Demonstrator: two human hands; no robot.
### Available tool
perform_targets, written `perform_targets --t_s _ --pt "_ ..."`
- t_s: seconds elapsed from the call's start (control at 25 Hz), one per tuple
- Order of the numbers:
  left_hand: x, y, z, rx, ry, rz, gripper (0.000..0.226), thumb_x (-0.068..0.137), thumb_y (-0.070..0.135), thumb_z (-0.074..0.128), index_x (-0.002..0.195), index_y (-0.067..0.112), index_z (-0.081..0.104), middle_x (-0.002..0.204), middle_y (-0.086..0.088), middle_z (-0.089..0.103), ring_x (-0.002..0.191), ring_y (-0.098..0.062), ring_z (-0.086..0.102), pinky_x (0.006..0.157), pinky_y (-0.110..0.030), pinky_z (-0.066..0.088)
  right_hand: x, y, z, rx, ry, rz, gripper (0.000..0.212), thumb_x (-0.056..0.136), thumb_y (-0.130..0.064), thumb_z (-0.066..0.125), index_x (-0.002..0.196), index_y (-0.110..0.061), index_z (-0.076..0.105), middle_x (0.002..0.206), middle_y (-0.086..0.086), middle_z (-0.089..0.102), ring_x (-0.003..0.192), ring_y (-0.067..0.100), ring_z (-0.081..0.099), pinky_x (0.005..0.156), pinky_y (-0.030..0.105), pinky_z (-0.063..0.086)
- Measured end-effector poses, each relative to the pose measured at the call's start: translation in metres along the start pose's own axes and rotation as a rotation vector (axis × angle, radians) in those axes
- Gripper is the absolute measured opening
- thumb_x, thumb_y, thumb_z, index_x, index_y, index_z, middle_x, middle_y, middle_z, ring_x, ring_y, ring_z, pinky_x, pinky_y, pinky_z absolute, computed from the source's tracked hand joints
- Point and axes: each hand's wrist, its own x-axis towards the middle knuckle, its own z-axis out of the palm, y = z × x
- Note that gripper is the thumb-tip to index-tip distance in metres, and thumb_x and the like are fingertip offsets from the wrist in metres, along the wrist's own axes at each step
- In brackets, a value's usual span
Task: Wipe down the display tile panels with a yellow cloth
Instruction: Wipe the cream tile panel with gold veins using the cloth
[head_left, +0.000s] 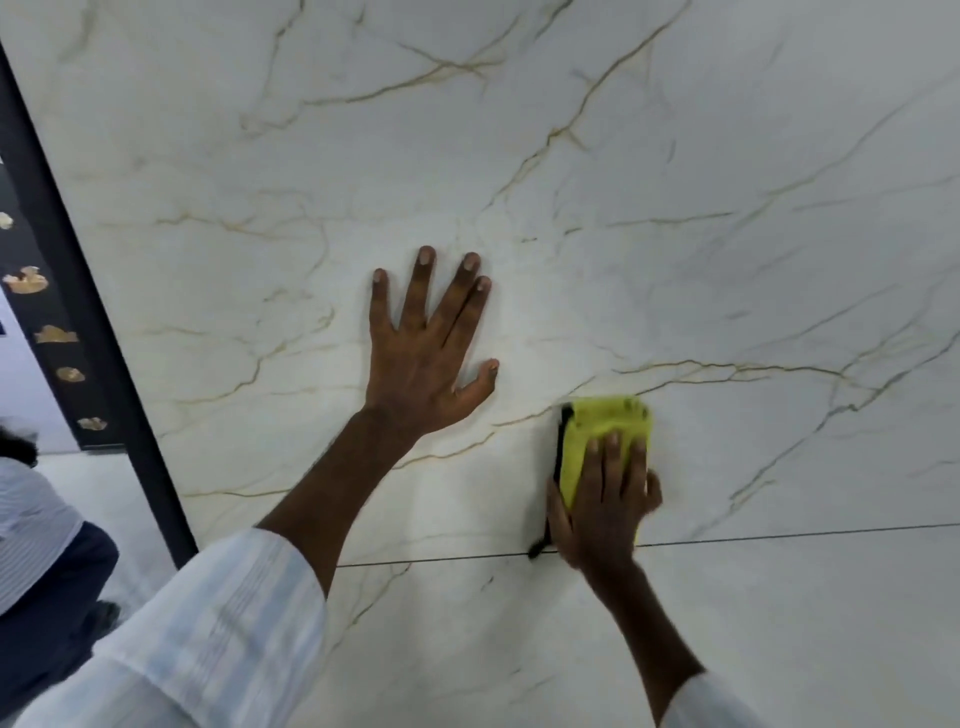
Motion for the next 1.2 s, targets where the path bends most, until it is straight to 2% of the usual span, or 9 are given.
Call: perform_targets --t_s 0.08,0.16,0.32,0.44,0.6,0.76,0.92,1.08,1.2 --pt "0.004 0.002 -0.008 -0.052 0.017 0.0 0.076 0.095 0.051 0.055 0.157 0.009 0.044 0.167 -0.015 0.033 0.154 -0.047 0.025 0.119 -0.074 0.014 -0.05 0.012 -0.002 0.046 -0.093 0.01 0.068 0.098 -0.046 0.058 0.148 -0.003 0.04 0.174 0.011 0.012 0.145 0.052 0.032 0.098 0.068 0.041" --pt "0.031 -0.004 -0.016 -0.084 0.075 0.034 0.068 0.095 0.047 0.055 0.154 0.013 0.05 0.166 -0.015 0.034 0.155 -0.039 0.029 0.117 -0.068 0.018 -0.04 0.014 -0.004 0.071 -0.111 -0.019 0.066 0.102 -0.048 0.048 0.148 -0.003 0.038 0.174 0.01 0.01 0.145 0.051 0.032 0.095 0.068 0.043" --pt "0.107 -0.022 -0.025 0.002 0.11 -0.018 0.072 0.097 0.05 0.052 0.157 0.01 0.043 0.169 -0.017 0.027 0.156 -0.037 0.027 0.113 -0.058 0.027 0.137 -0.001 -0.028 0.005 0.065 -0.022 0.075 0.099 -0.05 0.054 0.157 -0.005 0.036 0.168 0.017 0.029 0.149 0.047 0.035 0.099 0.061 0.039" --pt "0.111 -0.015 -0.014 0.037 0.11 -0.064 0.073 0.096 0.05 0.051 0.157 0.01 0.043 0.169 -0.013 0.029 0.157 -0.037 0.026 0.115 -0.059 0.025 0.271 -0.006 -0.054 -0.045 0.177 -0.001 0.075 0.099 -0.051 0.054 0.158 -0.007 0.04 0.166 0.015 0.035 0.153 0.041 0.033 0.095 0.055 0.042" --pt "0.118 -0.019 -0.025 -0.023 0.192 -0.073 0.062 0.094 0.045 0.059 0.147 0.013 0.057 0.166 -0.011 0.036 0.154 -0.033 0.033 0.114 -0.057 0.024 0.237 -0.005 -0.047 -0.061 0.162 0.004 0.074 0.1 -0.05 0.053 0.159 -0.008 0.038 0.167 0.014 0.033 0.154 0.04 0.031 0.097 0.058 0.043" --pt "0.18 -0.035 -0.054 0.064 0.241 -0.126 0.066 0.098 0.053 0.046 0.151 0.016 0.05 0.172 -0.009 0.02 0.159 -0.03 0.02 0.118 -0.056 0.017 0.207 -0.001 -0.04 -0.061 0.146 -0.019 0.074 0.096 -0.049 0.055 0.157 -0.009 0.038 0.165 0.014 0.037 0.151 0.042 0.036 0.093 0.058 0.043" --pt "0.22 -0.051 -0.042 0.063 0.225 -0.029 0.075 0.096 0.056 0.048 0.154 0.008 0.046 0.171 -0.014 0.024 0.157 -0.034 0.027 0.115 -0.059 0.029 0.325 -0.006 -0.053 -0.09 0.265 -0.074 0.077 0.092 -0.05 0.057 0.155 -0.008 0.044 0.165 0.014 0.039 0.151 0.039 0.038 0.092 0.056 0.041" --pt "0.214 -0.052 -0.019 0.151 0.225 0.01 0.078 0.1 0.056 0.044 0.159 0.006 0.039 0.17 -0.014 0.027 0.157 -0.035 0.025 0.12 -0.061 0.022 0.484 -0.004 -0.082 -0.157 0.329 -0.056 0.075 0.095 -0.054 0.049 0.156 -0.01 0.044 0.164 0.012 0.04 0.151 0.038 0.038 0.085 0.052 0.043" --pt "0.216 -0.053 -0.028 0.103 0.261 0.019 0.076 0.099 0.057 0.043 0.155 0.006 0.045 0.169 -0.013 0.03 0.157 -0.034 0.027 0.117 -0.061 0.027 0.483 -0.002 -0.083 -0.142 0.343 -0.039 0.076 0.098 -0.055 0.044 0.16 -0.011 0.038 0.168 0.01 0.032 0.155 0.035 0.031 0.089 0.052 0.042"
